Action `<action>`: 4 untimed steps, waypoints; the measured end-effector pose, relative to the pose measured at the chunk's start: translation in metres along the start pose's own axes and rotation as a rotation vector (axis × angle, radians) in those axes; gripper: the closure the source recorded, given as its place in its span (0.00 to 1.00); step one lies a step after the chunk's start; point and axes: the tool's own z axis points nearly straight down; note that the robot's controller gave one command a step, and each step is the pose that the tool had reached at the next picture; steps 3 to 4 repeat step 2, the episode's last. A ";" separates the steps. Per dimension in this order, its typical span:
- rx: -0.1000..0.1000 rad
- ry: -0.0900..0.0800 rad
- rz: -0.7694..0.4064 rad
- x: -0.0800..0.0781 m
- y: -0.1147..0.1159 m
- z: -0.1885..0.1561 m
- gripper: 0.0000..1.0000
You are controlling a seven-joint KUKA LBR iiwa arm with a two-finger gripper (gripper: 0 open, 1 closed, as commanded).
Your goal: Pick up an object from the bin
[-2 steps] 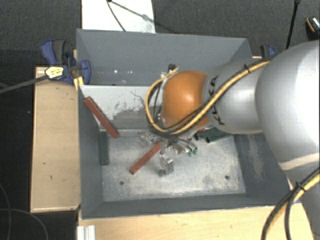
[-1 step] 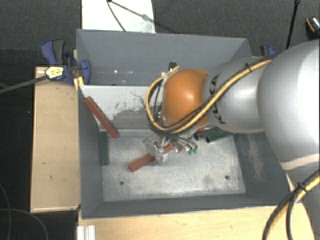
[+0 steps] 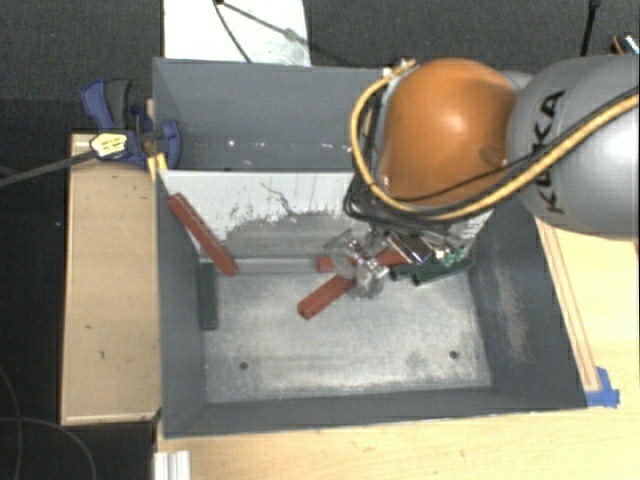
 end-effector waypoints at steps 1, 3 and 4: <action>-0.006 0.010 -0.110 -0.016 -0.020 0.063 1.00; 0.000 0.000 -0.188 -0.012 -0.028 -0.001 1.00; 0.000 0.000 -0.188 -0.012 -0.028 -0.001 1.00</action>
Offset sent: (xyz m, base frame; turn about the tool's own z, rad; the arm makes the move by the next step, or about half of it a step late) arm 0.0246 -0.0060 -0.0602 -0.1122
